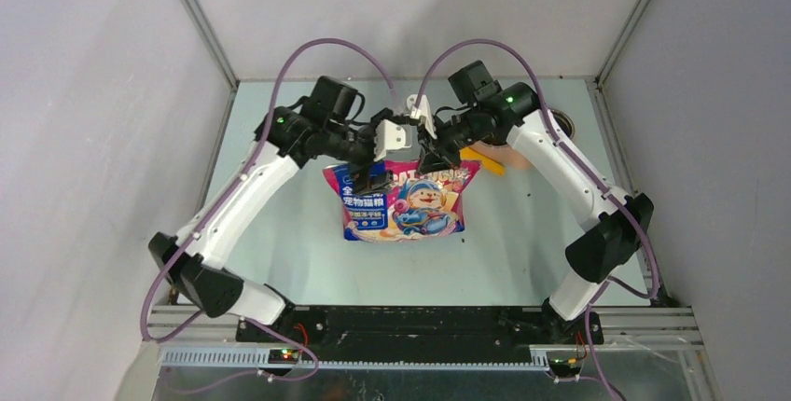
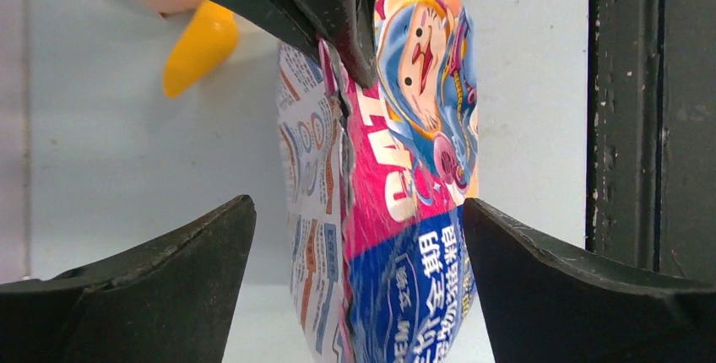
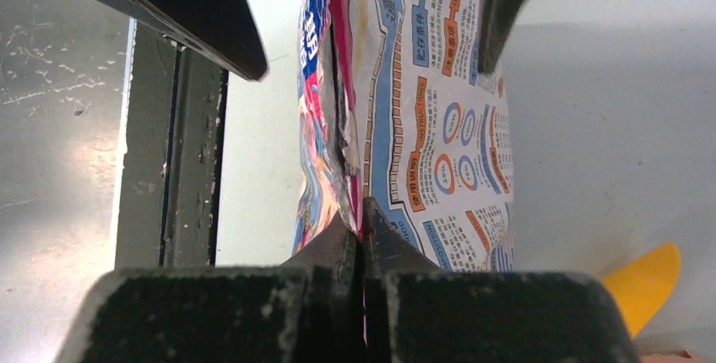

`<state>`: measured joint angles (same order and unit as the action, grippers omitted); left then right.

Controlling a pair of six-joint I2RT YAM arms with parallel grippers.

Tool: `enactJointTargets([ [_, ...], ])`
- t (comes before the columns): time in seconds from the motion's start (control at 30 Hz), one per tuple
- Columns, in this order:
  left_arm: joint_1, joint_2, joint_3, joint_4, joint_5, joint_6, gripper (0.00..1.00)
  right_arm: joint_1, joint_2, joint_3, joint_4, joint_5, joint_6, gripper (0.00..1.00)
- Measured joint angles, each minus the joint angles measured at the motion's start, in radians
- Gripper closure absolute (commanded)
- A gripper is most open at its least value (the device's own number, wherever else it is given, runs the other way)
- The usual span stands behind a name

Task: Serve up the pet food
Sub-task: Close the pet food bag at the center of the board.

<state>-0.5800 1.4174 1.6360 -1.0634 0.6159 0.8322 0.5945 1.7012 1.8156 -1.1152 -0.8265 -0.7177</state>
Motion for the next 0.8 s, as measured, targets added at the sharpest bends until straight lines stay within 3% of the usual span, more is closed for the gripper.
enactJointTargets([
  [0.07,-0.012,0.035,-0.006,-0.003,-0.010,0.007,0.11,0.000,0.000,0.001,-0.009,-0.002,-0.001,1.00],
  [0.1,-0.013,0.045,-0.005,-0.001,-0.004,0.010,0.30,-0.004,0.000,0.001,-0.020,-0.008,-0.005,1.00],
  [0.13,-0.013,0.049,-0.005,0.000,-0.010,0.011,0.40,-0.006,0.000,0.001,-0.021,-0.008,-0.008,1.00],
  [0.17,-0.013,0.049,-0.005,0.000,-0.012,0.014,0.58,-0.006,0.000,0.001,-0.022,-0.008,-0.013,1.00],
  [0.2,-0.013,0.049,-0.005,-0.002,-0.011,0.012,0.67,-0.005,0.000,0.001,-0.024,-0.008,-0.020,1.00],
  [0.23,-0.013,0.049,-0.003,-0.005,-0.012,0.013,0.83,-0.005,0.000,0.002,-0.026,-0.008,-0.027,1.00],
  [0.3,-0.014,0.049,-0.002,-0.010,-0.010,0.009,0.98,-0.005,0.000,0.002,-0.026,-0.007,-0.040,1.00],
  [0.37,-0.018,0.049,-0.002,-0.018,-0.010,0.002,1.00,-0.005,0.000,0.002,-0.029,-0.007,-0.050,0.96],
  [0.47,-0.018,0.048,-0.002,-0.018,-0.010,-0.008,1.00,-0.005,0.000,0.002,-0.029,-0.009,-0.046,0.70],
  [0.53,-0.019,0.046,-0.002,-0.015,-0.011,-0.017,1.00,-0.005,0.000,0.002,-0.031,-0.015,-0.029,0.61],
  [0.7,-0.018,0.027,-0.025,0.008,-0.015,-0.064,1.00,0.006,-0.011,-0.031,0.047,-0.034,0.033,0.59],
  [0.8,-0.018,0.008,-0.048,0.026,-0.018,-0.081,1.00,0.020,-0.034,-0.078,0.121,-0.031,0.080,0.69],
])
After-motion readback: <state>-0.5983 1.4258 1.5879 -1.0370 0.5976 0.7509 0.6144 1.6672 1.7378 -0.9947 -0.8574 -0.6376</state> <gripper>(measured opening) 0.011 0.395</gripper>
